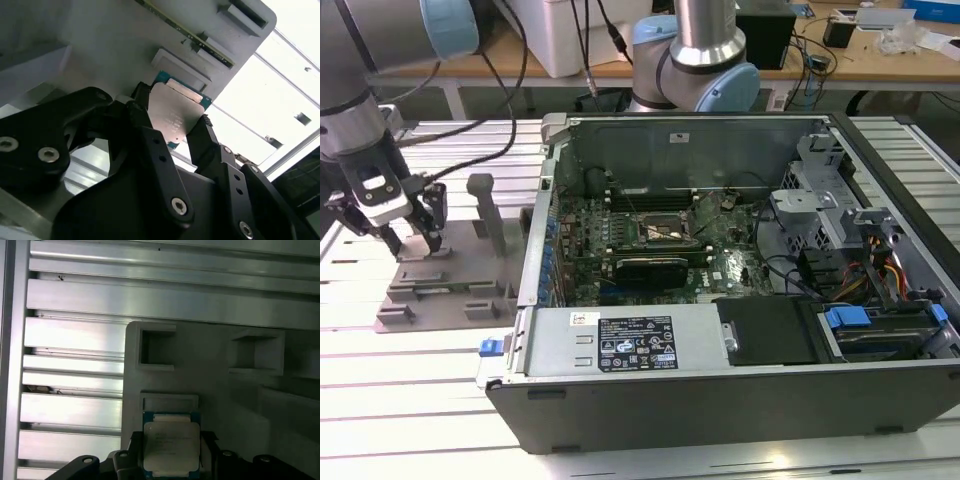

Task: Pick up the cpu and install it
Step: 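Pick up the cpu and move it towards the insertion slot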

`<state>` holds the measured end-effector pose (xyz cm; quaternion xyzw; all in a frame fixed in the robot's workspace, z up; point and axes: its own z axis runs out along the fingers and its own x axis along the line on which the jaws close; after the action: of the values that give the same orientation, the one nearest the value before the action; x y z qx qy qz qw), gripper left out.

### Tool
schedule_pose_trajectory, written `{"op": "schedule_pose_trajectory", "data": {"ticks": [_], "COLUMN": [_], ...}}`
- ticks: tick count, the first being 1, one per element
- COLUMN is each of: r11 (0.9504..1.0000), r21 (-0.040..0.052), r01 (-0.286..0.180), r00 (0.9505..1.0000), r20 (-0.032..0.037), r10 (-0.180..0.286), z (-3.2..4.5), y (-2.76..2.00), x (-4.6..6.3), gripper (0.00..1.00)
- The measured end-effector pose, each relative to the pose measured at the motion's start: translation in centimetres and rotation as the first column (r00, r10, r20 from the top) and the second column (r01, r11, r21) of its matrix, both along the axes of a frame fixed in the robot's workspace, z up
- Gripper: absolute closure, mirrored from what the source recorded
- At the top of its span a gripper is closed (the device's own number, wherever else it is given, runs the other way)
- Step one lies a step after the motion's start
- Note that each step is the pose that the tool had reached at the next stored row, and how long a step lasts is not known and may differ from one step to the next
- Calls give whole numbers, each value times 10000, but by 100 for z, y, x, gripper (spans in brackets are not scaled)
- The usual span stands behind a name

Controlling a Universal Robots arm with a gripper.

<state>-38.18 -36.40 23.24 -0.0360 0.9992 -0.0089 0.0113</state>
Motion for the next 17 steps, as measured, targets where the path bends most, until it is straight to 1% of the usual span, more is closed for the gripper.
{"op": "schedule_pose_trajectory", "data": {"ticks": [1,3,4,7,8,9,11,13,14,17], "r11": [10000,10000,10000,10000,10000,10000,10000,10000,10000,10000], "r21": [0,1,1,4,5,7,13,27,32,37], "r01": [-1,0,-1,-2,0,0,1,-1,0,0], "r00": [10000,10000,10000,10000,10000,10000,10000,10000,10000,10000], "r20": [-1,-1,-1,-1,-1,-1,-1,-1,-2,0], "r10": [1,0,1,2,0,0,-1,1,0,0], "z": [42,165,212,416,464,538,743,933,1015,1181], "y": [13,42,49,53,53,53,54,53,53,53], "x": [0,0,0,0,0,0,0,0,0,0], "gripper": [45,45,45,45,45,45,45,45,45,45]}}
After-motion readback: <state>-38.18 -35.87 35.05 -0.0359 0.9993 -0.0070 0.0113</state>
